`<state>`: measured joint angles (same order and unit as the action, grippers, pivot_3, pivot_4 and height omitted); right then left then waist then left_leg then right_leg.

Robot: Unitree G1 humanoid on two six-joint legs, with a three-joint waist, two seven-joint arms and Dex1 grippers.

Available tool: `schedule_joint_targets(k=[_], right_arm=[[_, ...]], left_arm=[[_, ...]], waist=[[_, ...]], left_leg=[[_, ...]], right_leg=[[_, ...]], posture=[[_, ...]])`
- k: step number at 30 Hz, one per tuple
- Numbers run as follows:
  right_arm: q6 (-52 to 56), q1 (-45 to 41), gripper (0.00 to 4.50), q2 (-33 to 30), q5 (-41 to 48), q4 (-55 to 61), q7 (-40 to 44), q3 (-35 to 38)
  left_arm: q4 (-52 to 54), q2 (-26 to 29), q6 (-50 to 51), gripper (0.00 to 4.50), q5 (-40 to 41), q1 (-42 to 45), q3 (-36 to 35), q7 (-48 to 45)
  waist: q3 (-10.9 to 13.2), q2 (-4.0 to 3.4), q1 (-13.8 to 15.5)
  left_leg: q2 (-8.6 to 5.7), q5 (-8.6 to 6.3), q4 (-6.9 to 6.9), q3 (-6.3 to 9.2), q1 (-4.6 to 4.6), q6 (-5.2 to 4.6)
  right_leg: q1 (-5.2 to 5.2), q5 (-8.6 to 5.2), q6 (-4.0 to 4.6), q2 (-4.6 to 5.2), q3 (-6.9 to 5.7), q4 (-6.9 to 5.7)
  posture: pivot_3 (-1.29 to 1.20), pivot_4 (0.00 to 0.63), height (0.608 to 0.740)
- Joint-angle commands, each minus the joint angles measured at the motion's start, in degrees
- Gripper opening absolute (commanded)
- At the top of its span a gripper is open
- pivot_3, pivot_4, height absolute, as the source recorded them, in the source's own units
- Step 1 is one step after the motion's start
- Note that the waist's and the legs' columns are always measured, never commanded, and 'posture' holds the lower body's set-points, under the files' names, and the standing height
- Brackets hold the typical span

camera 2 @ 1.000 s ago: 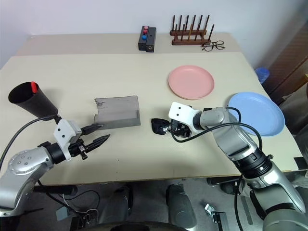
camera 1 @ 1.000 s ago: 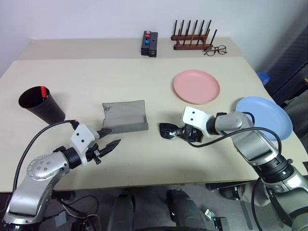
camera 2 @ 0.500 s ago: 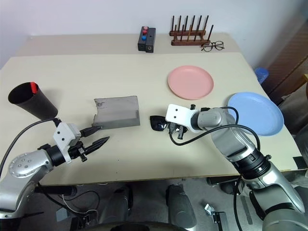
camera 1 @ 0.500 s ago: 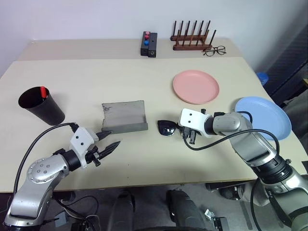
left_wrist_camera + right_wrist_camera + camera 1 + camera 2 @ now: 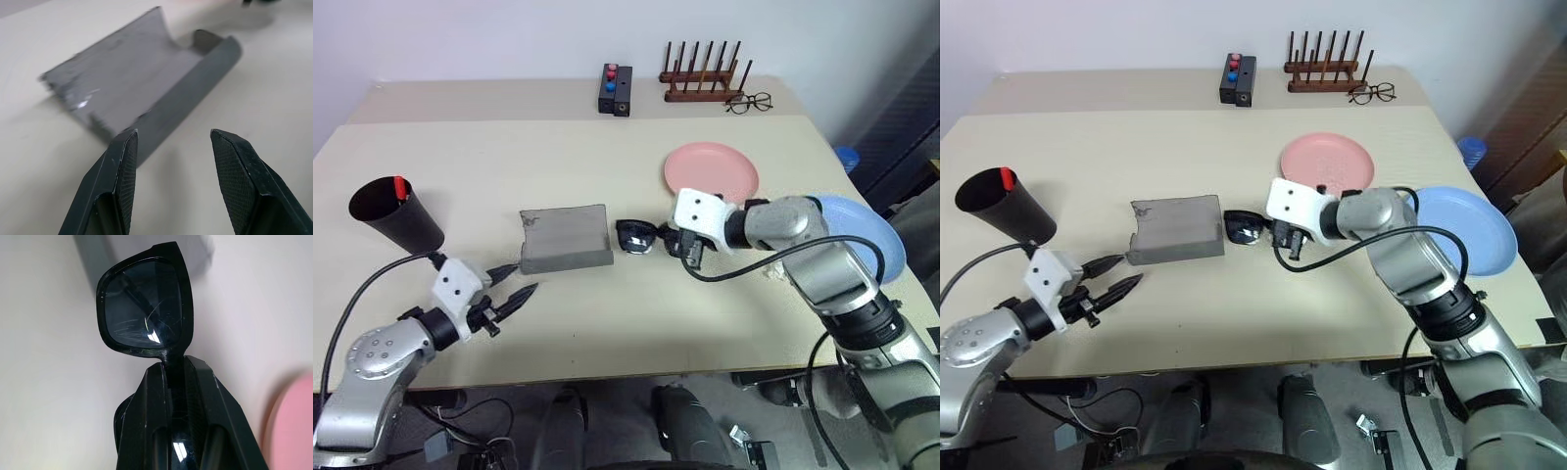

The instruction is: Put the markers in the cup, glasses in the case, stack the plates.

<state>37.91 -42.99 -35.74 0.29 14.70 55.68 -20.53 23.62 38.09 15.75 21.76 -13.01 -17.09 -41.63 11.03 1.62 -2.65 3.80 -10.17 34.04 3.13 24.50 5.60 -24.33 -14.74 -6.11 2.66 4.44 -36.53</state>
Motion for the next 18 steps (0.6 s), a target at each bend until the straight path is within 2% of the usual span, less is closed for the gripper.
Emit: schedule_joint_targets(k=[1, 8, 13, 18], right_arm=[[-0.2, -4.2, 0.05, 4.5, 1.7, 0.2, -0.9, 0.3], [-6.7, -10.3, 0.05, 17.3, -1.7, -12.9, -5.3, -5.8], [-13.1, -13.4, 0.05, 22.7, -4.0, -23.9, -7.3, -7.5], [-19.0, -14.7, 0.05, 25.3, -5.9, -32.3, -7.8, -7.8]], left_arm=[[-0.6, 0.0, -2.1, 2.41, 0.4, -1.6, -3.7, -0.4], [-2.1, -1.6, -5.0, 2.41, 2.4, -4.1, -8.8, -0.7], [-0.5, -2.4, -4.6, 2.41, 2.7, -6.5, -9.9, -0.3], [1.2, -3.2, -3.9, 2.41, 2.6, -7.6, -9.3, 0.8]], waist=[[0.0, -0.01, 0.1], [0.0, 0.01, 0.1], [0.0, 0.01, 0.0], [0.0, 0.00, 0.0]], left_leg=[[0.00, 0.00, 0.00, 0.00, 0.00, 0.00], [0.00, 0.00, 0.01, 0.00, 0.00, 0.00], [0.00, 0.01, 0.02, 0.00, 0.01, 0.01], [0.01, 0.00, -0.03, 0.00, 0.00, 0.01]], right_leg=[[-0.01, 0.00, 0.00, 0.00, 0.00, 0.00], [-0.02, 0.00, 0.01, 0.00, -0.02, -0.07], [-0.02, 0.00, 0.01, 0.01, -0.02, -0.08], [-0.09, 0.00, 0.00, -0.02, -0.03, -0.18]], posture=[[0.00, 0.150, 0.740], [0.00, 0.150, 0.740], [0.00, 0.150, 0.740], [0.00, 0.150, 0.740]])
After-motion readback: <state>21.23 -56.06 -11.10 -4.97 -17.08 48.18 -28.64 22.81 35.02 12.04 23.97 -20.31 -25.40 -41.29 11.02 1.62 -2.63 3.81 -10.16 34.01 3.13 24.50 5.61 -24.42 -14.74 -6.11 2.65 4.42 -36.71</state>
